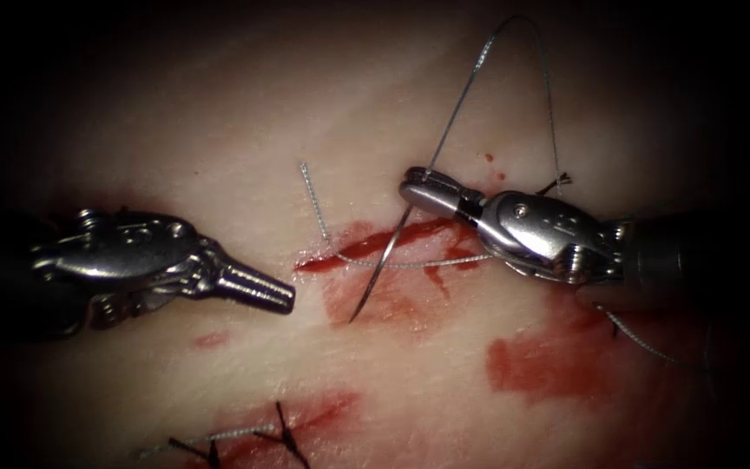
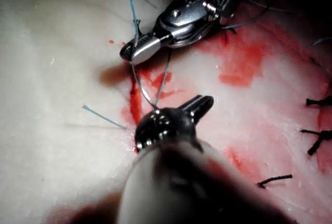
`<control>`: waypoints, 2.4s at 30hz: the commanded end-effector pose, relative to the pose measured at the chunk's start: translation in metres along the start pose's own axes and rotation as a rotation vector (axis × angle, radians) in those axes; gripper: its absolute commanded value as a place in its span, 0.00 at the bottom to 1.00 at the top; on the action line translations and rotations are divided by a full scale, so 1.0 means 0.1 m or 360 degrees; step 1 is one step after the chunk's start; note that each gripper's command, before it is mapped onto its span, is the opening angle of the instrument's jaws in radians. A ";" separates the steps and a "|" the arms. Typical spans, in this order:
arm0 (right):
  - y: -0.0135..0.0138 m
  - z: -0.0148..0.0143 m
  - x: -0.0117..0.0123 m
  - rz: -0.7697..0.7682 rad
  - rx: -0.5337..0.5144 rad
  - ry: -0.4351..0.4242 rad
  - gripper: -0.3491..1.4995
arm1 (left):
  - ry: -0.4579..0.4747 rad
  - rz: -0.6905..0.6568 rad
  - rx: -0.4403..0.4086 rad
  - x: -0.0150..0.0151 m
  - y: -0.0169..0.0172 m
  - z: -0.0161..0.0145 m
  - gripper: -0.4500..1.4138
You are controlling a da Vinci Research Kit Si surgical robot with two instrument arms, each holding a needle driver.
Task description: Wound Closure
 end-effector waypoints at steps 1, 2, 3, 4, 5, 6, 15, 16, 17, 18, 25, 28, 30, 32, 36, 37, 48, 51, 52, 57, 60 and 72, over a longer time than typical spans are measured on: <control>0.000 0.012 0.003 -0.0064 -0.0003 0.0039 0.00 | -0.0009 -0.0010 0.0000 -0.007 -0.009 0.008 0.00; 0.001 0.015 0.009 -0.0129 0.0016 0.0070 0.00 | -0.0026 -0.0018 -0.0001 -0.012 -0.013 0.010 0.00; 0.002 0.017 0.013 -0.0197 0.0069 0.0090 0.00 | -0.0039 -0.0040 0.0011 -0.016 -0.017 0.012 0.00; 0.004 0.020 0.017 -0.0266 0.0138 0.0114 0.00 | -0.0057 -0.0043 0.0030 -0.019 -0.020 0.014 0.00; 0.005 0.022 0.021 -0.0335 0.0206 0.0141 0.00 | -0.0087 -0.0037 0.0059 -0.022 -0.025 0.018 0.00; 0.006 0.023 0.025 -0.0411 0.0252 0.0180 0.00 | -0.0106 -0.0034 0.0077 -0.023 -0.028 0.021 0.00; 0.010 0.034 0.022 -0.0603 0.0585 0.0542 0.00 | -0.0268 0.0031 0.0304 -0.050 -0.064 0.034 0.00; 0.010 0.034 0.022 -0.0629 0.0623 0.0549 0.00 | -0.0282 0.0037 0.0327 -0.052 -0.067 0.034 0.00; 0.011 0.034 0.021 -0.0637 0.0667 0.0558 0.00 | -0.0284 0.0042 0.0342 -0.054 -0.071 0.033 0.00; 0.012 0.034 0.021 -0.0647 0.0699 0.0563 0.00 | -0.0271 0.0037 0.0360 -0.055 -0.076 0.032 0.00; 0.018 0.029 0.026 -0.0785 0.0793 0.0530 0.00 | -0.0217 -0.0046 0.0497 -0.063 -0.105 0.020 0.00; 0.024 0.025 0.032 -0.0826 0.0786 0.0532 0.00 | -0.0190 -0.0061 0.0539 -0.062 -0.114 0.015 0.00; 0.027 0.023 0.035 -0.0839 0.0784 0.0538 0.00 | -0.0169 -0.0073 0.0566 -0.061 -0.118 0.012 0.00; 0.028 0.022 0.037 -0.0853 0.0778 0.0542 0.00 | -0.0152 -0.0083 0.0587 -0.061 -0.120 0.011 0.00; 0.029 0.019 0.040 -0.0874 0.0718 0.0527 0.00 | -0.0138 -0.0108 0.0605 -0.061 -0.120 0.013 0.00; 0.029 0.019 0.041 -0.0874 0.0712 0.0524 0.00 | -0.0138 -0.0113 0.0605 -0.060 -0.120 0.015 0.00; 0.023 0.020 0.031 -0.0889 0.0711 0.0525 0.00 | -0.0119 -0.0148 0.0366 -0.065 -0.110 0.035 0.00; 0.022 0.021 0.029 -0.0893 0.0706 0.0522 0.00 | -0.0127 -0.0155 0.0358 -0.068 -0.115 0.037 0.00; 0.021 0.022 0.028 -0.0894 0.0706 0.0522 0.00 | -0.0119 -0.0150 0.0364 -0.070 -0.118 0.037 0.00; 0.019 0.024 0.027 -0.0896 0.0701 0.0520 0.00 | -0.0108 -0.0155 0.0433 -0.073 -0.129 0.036 0.00; 0.018 0.024 0.028 -0.0923 0.0700 0.0532 0.00 | -0.0080 -0.0168 0.0515 -0.072 -0.135 0.036 0.00; 0.015 0.027 0.025 -0.1064 0.0729 0.0495 0.00 | -0.0112 -0.0155 0.0685 -0.073 -0.141 0.038 0.00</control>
